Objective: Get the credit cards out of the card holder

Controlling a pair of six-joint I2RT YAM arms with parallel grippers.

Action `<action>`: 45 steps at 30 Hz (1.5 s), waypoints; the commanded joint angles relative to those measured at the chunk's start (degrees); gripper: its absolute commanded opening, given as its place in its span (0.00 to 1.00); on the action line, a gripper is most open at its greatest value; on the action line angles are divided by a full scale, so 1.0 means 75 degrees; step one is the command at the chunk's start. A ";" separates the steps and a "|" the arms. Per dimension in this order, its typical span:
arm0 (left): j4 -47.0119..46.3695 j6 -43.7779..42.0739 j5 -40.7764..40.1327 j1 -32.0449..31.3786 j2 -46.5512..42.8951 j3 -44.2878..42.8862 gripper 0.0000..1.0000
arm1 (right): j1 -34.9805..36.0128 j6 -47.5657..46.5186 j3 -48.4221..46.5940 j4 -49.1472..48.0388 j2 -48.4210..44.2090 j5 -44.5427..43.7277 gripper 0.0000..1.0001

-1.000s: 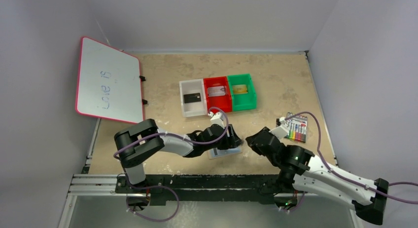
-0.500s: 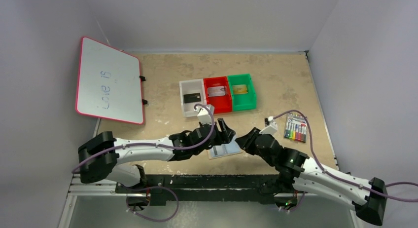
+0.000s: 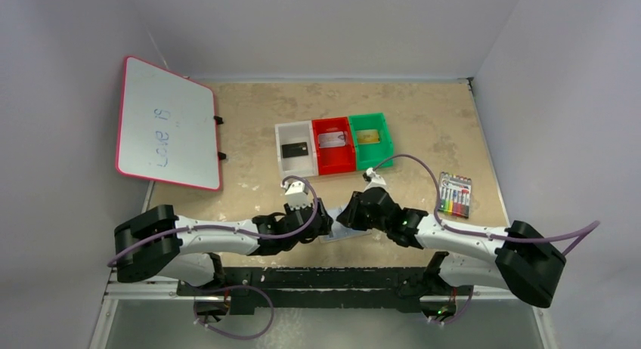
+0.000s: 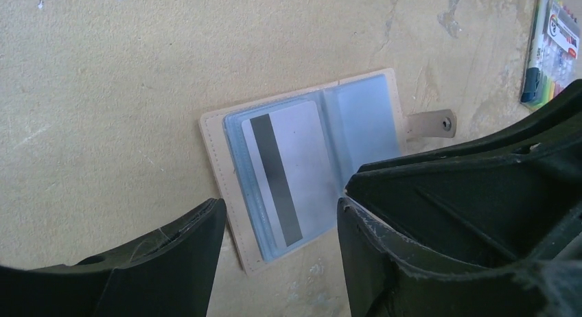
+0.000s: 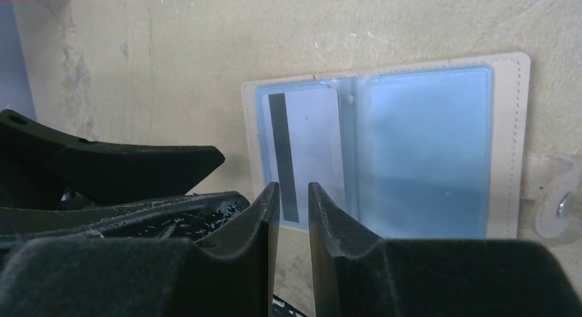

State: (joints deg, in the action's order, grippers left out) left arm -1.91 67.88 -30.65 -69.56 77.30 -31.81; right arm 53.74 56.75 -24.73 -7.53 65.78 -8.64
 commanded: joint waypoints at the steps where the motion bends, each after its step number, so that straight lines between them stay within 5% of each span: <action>1: -0.0088 0.0121 -0.0123 -0.0042 -0.0245 -0.0100 0.60 | -0.0283 -0.0303 -0.0052 -0.0854 -0.0071 0.0666 0.25; 28: -0.0566 -0.0263 0.0669 -0.0042 0.1000 -0.0523 0.49 | -0.1340 -0.0735 0.0433 -0.1567 0.1070 0.2249 0.24; 45: -0.0170 -0.0331 0.0806 -0.0041 0.1524 -0.0728 0.20 | -0.1462 0.0074 0.1110 -0.3055 0.1058 0.2828 0.00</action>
State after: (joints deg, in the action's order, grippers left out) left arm -1.34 65.25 -26.61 -69.56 86.37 -35.68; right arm 42.65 54.89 -17.39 -26.35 75.50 9.87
